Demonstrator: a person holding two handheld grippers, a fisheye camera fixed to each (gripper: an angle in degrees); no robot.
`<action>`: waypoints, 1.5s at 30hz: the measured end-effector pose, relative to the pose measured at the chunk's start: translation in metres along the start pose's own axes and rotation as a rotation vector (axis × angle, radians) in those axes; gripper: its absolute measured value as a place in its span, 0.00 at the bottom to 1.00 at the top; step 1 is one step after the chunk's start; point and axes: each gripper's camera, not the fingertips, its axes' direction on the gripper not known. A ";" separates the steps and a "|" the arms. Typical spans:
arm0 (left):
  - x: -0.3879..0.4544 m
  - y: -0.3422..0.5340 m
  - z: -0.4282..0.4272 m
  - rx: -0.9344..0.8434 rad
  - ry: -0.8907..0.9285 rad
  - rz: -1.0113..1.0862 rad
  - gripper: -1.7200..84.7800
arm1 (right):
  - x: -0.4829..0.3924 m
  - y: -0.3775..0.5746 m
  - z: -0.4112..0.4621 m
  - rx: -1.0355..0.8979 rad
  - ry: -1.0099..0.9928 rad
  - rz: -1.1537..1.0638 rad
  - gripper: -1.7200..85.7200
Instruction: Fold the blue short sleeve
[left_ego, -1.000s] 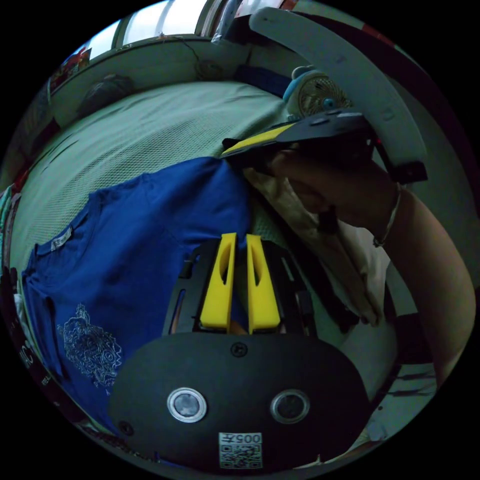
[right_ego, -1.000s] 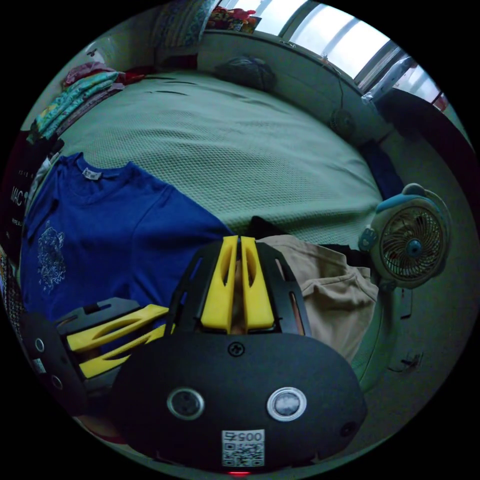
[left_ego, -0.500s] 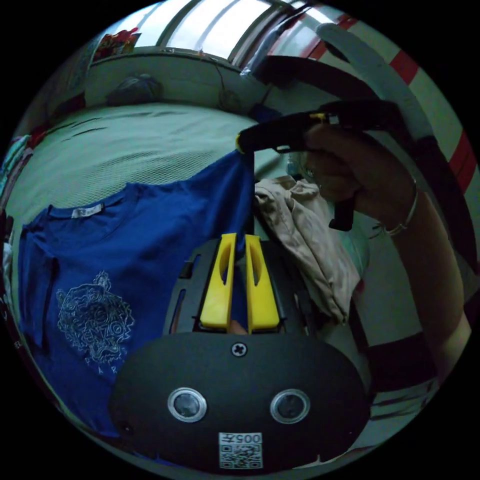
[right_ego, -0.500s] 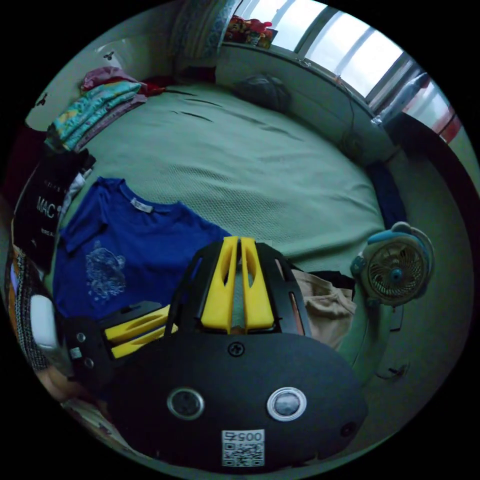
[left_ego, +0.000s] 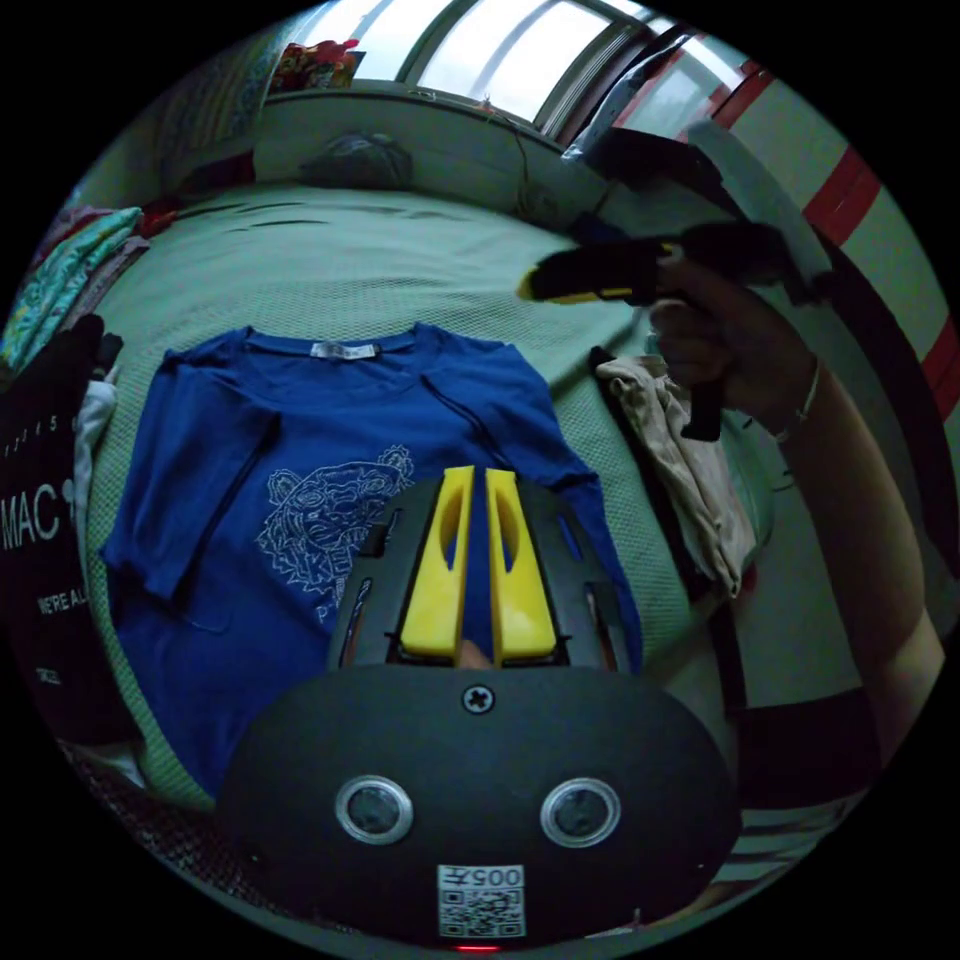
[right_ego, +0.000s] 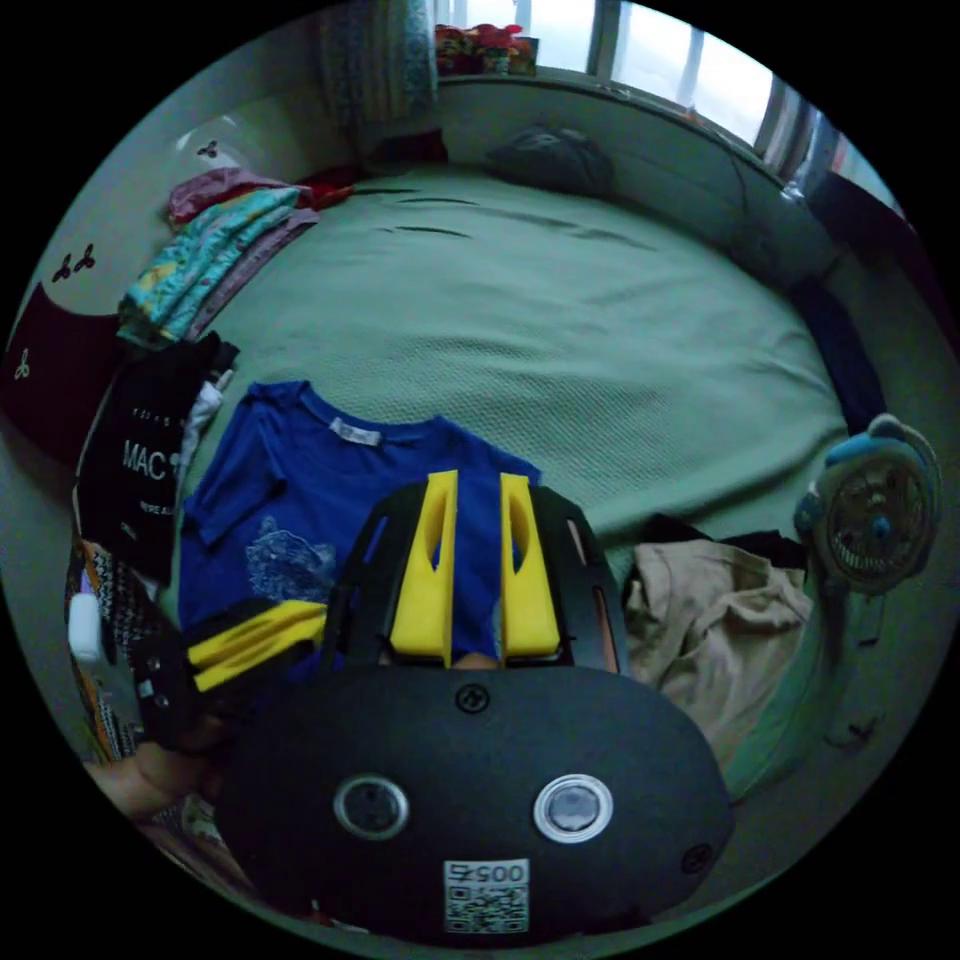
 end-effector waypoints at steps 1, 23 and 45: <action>-0.004 0.004 0.000 -0.007 0.002 0.007 0.07 | 0.006 0.008 0.009 -0.015 0.001 0.017 0.10; -0.146 0.105 -0.088 -0.033 -0.122 -0.048 0.07 | -0.007 0.032 0.059 -0.023 0.018 0.175 0.06; -0.308 0.362 -0.234 -0.163 -0.424 -0.215 0.14 | -0.147 0.354 -0.018 -0.011 -0.031 0.179 0.14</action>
